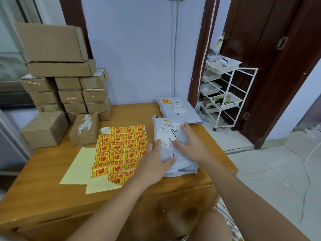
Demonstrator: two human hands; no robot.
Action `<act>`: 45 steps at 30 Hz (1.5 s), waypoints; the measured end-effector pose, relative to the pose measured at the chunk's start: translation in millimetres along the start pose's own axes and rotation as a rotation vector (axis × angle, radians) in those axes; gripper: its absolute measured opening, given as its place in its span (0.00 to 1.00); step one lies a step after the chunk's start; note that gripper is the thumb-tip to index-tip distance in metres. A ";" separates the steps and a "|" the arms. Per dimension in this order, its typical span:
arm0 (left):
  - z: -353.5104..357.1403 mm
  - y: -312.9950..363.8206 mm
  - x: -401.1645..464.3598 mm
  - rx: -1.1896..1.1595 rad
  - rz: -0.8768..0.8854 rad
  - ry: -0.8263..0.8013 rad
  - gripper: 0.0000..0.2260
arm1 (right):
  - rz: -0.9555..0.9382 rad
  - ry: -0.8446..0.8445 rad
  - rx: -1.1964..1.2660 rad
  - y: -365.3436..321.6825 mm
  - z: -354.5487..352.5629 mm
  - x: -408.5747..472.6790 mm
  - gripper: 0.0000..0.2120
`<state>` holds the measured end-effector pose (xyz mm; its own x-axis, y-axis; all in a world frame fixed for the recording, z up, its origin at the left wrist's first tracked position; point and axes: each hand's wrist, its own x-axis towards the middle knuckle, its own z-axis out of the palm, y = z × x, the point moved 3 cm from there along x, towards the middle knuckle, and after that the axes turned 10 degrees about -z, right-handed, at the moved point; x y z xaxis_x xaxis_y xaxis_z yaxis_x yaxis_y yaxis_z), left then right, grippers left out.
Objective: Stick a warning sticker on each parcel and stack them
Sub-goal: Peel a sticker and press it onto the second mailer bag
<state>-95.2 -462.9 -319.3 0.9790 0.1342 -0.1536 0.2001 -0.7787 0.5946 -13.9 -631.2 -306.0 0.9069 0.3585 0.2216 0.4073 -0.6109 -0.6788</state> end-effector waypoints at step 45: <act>-88.4 -166.8 -59.2 0.212 0.147 0.140 0.23 | -0.573 -0.290 -0.311 -120.7 146.8 -34.0 0.15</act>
<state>-183.1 -286.8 -339.6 0.9957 0.0828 0.0414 0.0576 -0.9048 0.4219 -109.8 -466.0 -334.4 0.4937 0.8300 0.2594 0.8622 -0.4281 -0.2709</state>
